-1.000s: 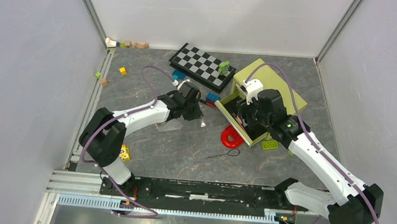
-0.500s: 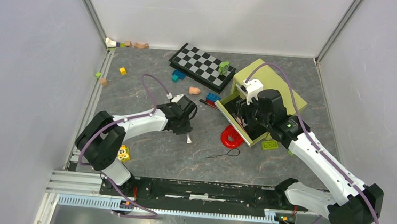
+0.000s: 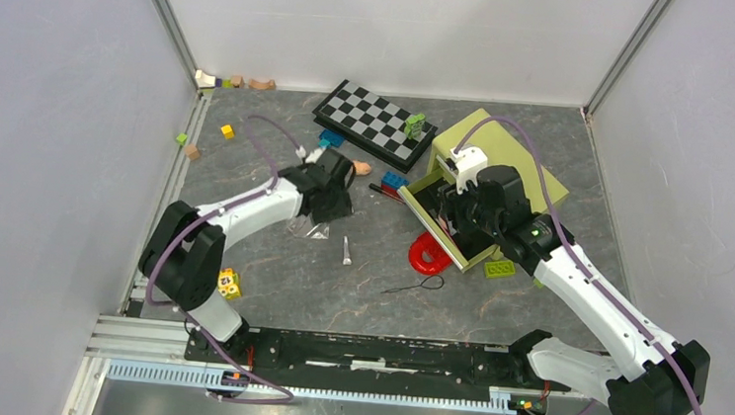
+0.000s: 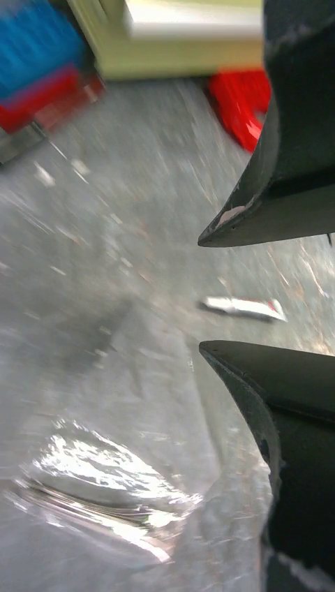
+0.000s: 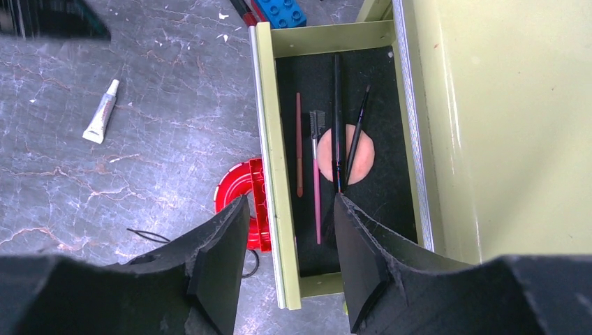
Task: Organize the makeup
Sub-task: Move the makeup to the center of the board, then pick up the makeup tool from the center of the board.
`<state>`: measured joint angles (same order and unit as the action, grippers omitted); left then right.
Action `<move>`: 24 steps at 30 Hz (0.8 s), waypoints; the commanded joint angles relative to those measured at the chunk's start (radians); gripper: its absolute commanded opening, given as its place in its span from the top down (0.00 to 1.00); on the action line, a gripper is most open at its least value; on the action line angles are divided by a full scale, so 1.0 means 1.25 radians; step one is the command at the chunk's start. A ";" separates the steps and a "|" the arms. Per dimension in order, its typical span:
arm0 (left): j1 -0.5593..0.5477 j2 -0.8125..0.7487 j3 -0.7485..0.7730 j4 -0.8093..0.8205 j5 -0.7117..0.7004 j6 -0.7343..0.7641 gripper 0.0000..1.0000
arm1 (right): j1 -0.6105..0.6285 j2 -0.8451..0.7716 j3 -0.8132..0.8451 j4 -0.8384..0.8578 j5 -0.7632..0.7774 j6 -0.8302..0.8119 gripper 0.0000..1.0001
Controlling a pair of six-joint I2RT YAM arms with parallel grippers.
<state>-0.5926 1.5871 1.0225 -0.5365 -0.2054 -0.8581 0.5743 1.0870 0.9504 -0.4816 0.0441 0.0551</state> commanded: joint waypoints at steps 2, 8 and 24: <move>0.077 0.091 0.235 0.019 0.021 0.110 0.41 | 0.003 -0.010 0.001 0.007 0.012 -0.004 0.46; 0.161 0.270 0.441 0.032 0.202 0.213 0.40 | 0.003 -0.012 0.003 0.004 0.010 -0.005 0.45; 0.177 0.453 0.598 0.001 0.194 0.290 0.39 | 0.003 -0.018 -0.004 -0.004 0.018 -0.006 0.45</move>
<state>-0.3725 2.1265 1.7218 -0.5201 0.0395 -0.5510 0.5743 1.0870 0.9504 -0.4889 0.0528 0.0517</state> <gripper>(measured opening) 0.608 0.550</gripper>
